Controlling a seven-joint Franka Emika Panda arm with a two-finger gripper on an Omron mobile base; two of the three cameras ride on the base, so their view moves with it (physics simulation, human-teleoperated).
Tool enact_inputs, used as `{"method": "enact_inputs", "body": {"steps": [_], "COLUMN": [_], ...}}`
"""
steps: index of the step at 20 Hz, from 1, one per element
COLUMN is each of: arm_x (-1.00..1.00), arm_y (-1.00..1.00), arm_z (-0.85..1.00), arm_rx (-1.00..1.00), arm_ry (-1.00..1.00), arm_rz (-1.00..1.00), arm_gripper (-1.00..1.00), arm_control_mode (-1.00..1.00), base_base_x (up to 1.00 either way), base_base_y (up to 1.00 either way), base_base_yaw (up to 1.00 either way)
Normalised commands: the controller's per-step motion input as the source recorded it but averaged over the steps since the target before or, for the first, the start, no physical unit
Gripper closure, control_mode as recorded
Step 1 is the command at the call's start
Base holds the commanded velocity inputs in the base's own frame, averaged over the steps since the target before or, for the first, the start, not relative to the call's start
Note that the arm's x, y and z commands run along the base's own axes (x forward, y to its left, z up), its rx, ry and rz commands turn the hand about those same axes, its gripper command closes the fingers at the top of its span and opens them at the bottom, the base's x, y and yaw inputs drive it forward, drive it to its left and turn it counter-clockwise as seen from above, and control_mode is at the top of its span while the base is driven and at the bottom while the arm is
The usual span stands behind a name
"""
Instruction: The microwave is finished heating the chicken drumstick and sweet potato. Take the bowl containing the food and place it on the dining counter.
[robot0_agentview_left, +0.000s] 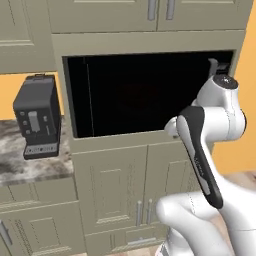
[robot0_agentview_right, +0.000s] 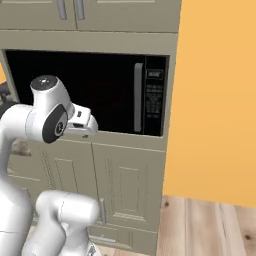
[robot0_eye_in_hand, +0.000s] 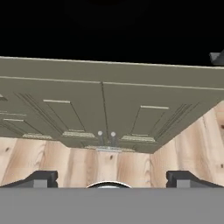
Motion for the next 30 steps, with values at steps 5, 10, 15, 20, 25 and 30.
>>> {"method": "enact_inputs", "body": {"steps": [5, 10, 15, 20, 25, 30], "arm_x": [0.0, 0.0, 0.0, 0.0, -0.02, 0.0], "arm_y": [0.0, 0.0, 0.0, 0.0, 0.0, 0.0], "arm_z": [0.0, 0.0, 0.0, 0.0, 0.0, 0.08], "arm_rx": [0.0, 0.0, 0.0, 0.0, 0.0, 0.0], "arm_ry": [0.0, 0.0, 0.0, 0.0, -0.01, -0.17], "arm_rz": [0.0, 0.0, 0.0, 0.0, 0.0, 0.0], "arm_gripper": [-1.0, -1.0, -1.0, -1.0, -1.0, -1.0], "arm_control_mode": [1.0, 1.0, 1.0, -1.0, -1.0, -1.0], "base_base_x": [-0.53, -0.33, -0.16, -0.08, 0.0, 0.0], "base_base_y": [-0.44, -0.49, -0.53, -0.21, 0.0, 0.0], "base_base_yaw": [0.0, 0.0, 0.0, 0.0, 0.0, 0.0]}}
